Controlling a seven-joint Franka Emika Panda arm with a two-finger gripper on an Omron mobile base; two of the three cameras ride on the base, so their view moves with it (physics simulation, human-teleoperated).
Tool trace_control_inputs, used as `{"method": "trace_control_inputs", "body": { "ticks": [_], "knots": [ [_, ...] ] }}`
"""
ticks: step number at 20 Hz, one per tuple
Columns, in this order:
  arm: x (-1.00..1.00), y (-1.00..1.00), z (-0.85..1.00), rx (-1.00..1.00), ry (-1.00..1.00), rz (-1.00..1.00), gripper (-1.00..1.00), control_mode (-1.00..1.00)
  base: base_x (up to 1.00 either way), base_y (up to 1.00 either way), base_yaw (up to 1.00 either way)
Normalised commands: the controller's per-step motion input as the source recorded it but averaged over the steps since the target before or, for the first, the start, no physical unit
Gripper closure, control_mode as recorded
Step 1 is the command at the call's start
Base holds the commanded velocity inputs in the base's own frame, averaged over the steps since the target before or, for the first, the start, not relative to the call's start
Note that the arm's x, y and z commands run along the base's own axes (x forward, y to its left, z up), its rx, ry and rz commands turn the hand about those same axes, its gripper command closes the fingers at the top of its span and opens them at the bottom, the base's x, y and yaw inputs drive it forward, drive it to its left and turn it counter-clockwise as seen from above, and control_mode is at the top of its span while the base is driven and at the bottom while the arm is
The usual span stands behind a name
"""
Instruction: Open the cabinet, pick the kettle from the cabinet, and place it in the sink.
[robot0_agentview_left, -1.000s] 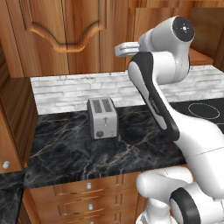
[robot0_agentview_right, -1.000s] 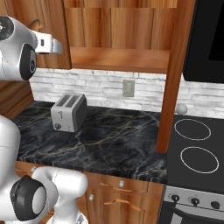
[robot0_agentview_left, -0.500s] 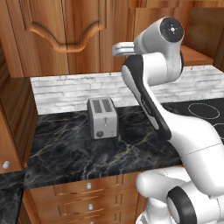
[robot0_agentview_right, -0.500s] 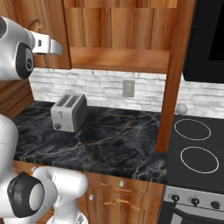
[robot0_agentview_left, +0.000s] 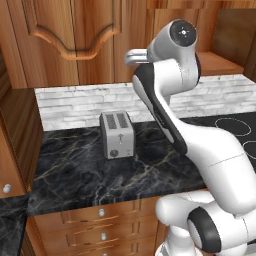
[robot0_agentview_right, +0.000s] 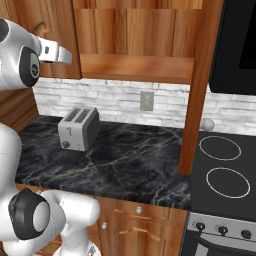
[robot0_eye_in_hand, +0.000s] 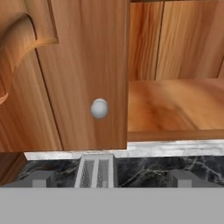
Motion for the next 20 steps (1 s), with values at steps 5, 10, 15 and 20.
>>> {"method": "trace_control_inputs", "body": {
  "ticks": [5,10,15,20],
  "knots": [
    [0.25,0.07,-0.03,0.0,0.03,0.0,-1.0,-1.0,0.0,0.0,0.0],
    [0.25,0.01,0.0,0.0,0.0,0.0,-1.0,-1.0,0.0,0.0,0.0],
    [0.23,0.03,-0.02,0.0,0.0,0.0,-1.0,-1.0,0.0,0.0,0.0],
    [0.24,0.07,-0.04,0.0,0.03,0.0,-1.0,-1.0,0.0,0.0,0.0]
  ]
}}
